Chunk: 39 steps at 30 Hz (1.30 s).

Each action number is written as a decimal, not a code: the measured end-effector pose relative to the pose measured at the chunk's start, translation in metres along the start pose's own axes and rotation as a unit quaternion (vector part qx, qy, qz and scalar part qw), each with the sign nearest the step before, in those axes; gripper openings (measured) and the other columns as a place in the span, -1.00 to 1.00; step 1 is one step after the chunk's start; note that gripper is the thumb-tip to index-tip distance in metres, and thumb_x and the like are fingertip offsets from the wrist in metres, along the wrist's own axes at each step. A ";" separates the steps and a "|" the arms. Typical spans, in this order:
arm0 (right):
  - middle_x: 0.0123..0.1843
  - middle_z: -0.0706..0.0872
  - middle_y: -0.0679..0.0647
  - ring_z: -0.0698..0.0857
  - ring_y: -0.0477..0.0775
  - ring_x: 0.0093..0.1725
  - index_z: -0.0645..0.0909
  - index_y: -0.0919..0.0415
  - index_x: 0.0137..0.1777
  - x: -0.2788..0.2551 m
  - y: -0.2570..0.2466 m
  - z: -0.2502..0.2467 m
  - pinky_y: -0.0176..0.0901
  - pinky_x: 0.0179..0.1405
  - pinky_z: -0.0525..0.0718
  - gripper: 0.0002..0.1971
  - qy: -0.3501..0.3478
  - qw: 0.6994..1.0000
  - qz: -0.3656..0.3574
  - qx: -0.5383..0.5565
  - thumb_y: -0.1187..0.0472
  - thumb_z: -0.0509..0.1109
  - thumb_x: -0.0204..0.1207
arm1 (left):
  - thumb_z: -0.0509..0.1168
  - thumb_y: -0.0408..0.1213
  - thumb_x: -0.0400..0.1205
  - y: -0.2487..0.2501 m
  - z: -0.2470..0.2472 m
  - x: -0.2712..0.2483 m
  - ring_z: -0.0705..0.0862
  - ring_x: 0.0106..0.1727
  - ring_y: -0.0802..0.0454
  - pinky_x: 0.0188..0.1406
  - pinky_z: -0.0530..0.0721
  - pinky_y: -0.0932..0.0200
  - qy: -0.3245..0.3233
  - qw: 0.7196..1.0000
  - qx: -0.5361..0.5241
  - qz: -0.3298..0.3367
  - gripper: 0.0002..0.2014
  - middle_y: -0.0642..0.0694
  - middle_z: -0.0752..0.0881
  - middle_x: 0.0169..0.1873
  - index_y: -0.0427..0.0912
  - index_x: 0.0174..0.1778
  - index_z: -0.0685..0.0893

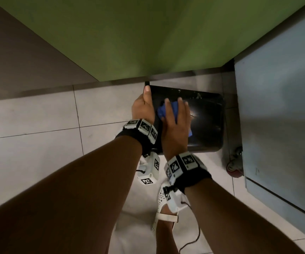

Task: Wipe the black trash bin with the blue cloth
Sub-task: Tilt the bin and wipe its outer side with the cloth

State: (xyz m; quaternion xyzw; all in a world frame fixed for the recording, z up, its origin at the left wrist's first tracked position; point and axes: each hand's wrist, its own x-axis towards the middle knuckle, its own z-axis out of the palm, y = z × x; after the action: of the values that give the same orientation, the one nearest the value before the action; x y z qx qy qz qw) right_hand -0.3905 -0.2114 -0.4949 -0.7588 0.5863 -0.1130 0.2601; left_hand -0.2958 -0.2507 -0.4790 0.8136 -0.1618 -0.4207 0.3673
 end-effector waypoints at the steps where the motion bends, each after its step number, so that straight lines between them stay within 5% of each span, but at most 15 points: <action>1: 0.56 0.25 0.38 0.17 0.41 0.56 0.28 0.19 0.52 0.012 -0.003 -0.003 0.25 0.50 0.14 -0.39 -0.009 1.000 -0.006 -0.005 -0.08 0.05 0.52 | -0.03 -0.01 0.73 0.000 0.000 0.000 0.64 -0.05 -0.06 -0.13 0.46 0.34 -0.002 1.000 -0.003 0.003 -0.50 -0.19 0.69 -0.13 -0.31 0.02 0.69; 5: 0.64 0.05 0.24 -0.04 0.24 0.63 0.14 0.11 0.59 0.053 -0.016 -0.016 0.03 0.58 -0.09 -0.47 -0.070 0.997 0.021 0.006 0.05 0.09 0.64 | -0.05 -0.02 0.74 0.002 0.001 0.002 0.58 -0.08 -0.03 -0.03 0.49 0.21 -0.002 1.000 -0.003 0.004 -0.50 -0.17 0.67 -0.14 -0.30 -0.04 0.71; 9: 0.61 0.14 0.30 0.04 0.30 0.61 0.20 0.12 0.57 0.028 -0.011 -0.010 0.21 0.58 0.07 -0.39 -0.057 0.998 -0.004 0.019 -0.10 -0.07 0.55 | -0.03 0.02 0.72 0.000 0.001 0.003 0.61 -0.15 -0.04 -0.08 0.52 0.19 -0.008 0.999 -0.030 -0.024 -0.55 -0.11 0.66 -0.24 -0.06 -0.38 0.56; 15: 0.54 0.13 0.21 0.07 0.25 0.55 0.20 0.12 0.51 -0.034 0.006 0.008 0.25 0.46 0.20 -0.25 -0.023 0.998 -0.050 -0.019 0.16 0.51 0.38 | -0.05 0.09 0.70 -0.003 0.001 0.004 0.68 -0.09 -0.08 0.07 0.68 0.08 -0.016 0.998 -0.043 -0.043 -0.51 -0.15 0.70 -0.20 -0.18 -0.20 0.63; 19: 0.54 0.27 0.32 0.12 0.31 0.54 0.25 0.15 0.51 -0.016 -0.003 0.006 0.30 0.45 0.25 -0.38 -0.012 0.999 -0.048 -0.005 0.02 0.31 0.47 | -0.02 0.08 0.70 -0.003 0.001 0.005 0.72 -0.08 -0.15 0.07 0.70 -0.02 -0.021 0.998 -0.050 -0.035 -0.49 -0.24 0.74 -0.18 -0.23 -0.17 0.67; 23: 0.55 0.28 0.38 0.18 0.39 0.56 0.25 0.20 0.53 0.021 -0.006 0.004 0.26 0.49 0.19 -0.25 -0.023 0.999 -0.031 -0.028 0.02 0.48 0.41 | -0.02 0.02 0.72 0.001 -0.001 0.005 0.62 -0.16 -0.04 -0.08 0.56 0.16 -0.022 0.999 -0.043 -0.024 -0.54 -0.16 0.68 -0.23 -0.22 -0.22 0.62; 26: 0.56 0.26 0.38 0.17 0.40 0.56 0.23 0.17 0.54 0.027 0.001 0.002 0.26 0.50 0.14 -0.41 -0.025 0.998 -0.048 -0.028 0.06 0.31 0.56 | -0.02 0.00 0.73 0.003 -0.001 0.005 0.61 -0.18 -0.01 -0.10 0.51 0.22 -0.026 0.999 -0.037 -0.020 -0.53 -0.16 0.67 -0.20 -0.27 -0.13 0.67; 34: 0.64 0.07 0.26 0.08 0.28 0.61 0.12 0.00 0.59 0.038 0.079 -0.042 0.15 0.58 0.19 -0.49 0.081 0.978 0.188 -0.026 0.12 0.13 0.66 | -0.04 0.04 0.72 0.002 -0.001 0.003 0.65 0.06 -0.10 0.05 0.50 0.25 -0.012 1.000 -0.015 -0.014 -0.46 -0.20 0.72 -0.09 -0.34 0.05 0.69; 39: 0.55 0.20 0.44 0.23 0.41 0.54 0.15 0.21 0.58 0.026 0.095 -0.047 0.07 0.53 0.22 -0.50 0.153 0.946 0.285 0.011 0.14 0.12 0.68 | -0.06 0.07 0.71 -0.003 0.000 0.001 0.67 0.08 -0.17 0.13 0.59 0.12 -0.003 1.000 0.001 -0.008 -0.45 -0.27 0.75 -0.01 -0.30 0.06 0.69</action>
State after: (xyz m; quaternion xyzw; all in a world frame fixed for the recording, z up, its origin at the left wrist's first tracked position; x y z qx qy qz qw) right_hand -0.4841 -0.2651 -0.5089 -0.5312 0.8094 -0.1550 0.1968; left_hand -0.2951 -0.2489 -0.4818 0.8141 -0.1570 -0.4257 0.3623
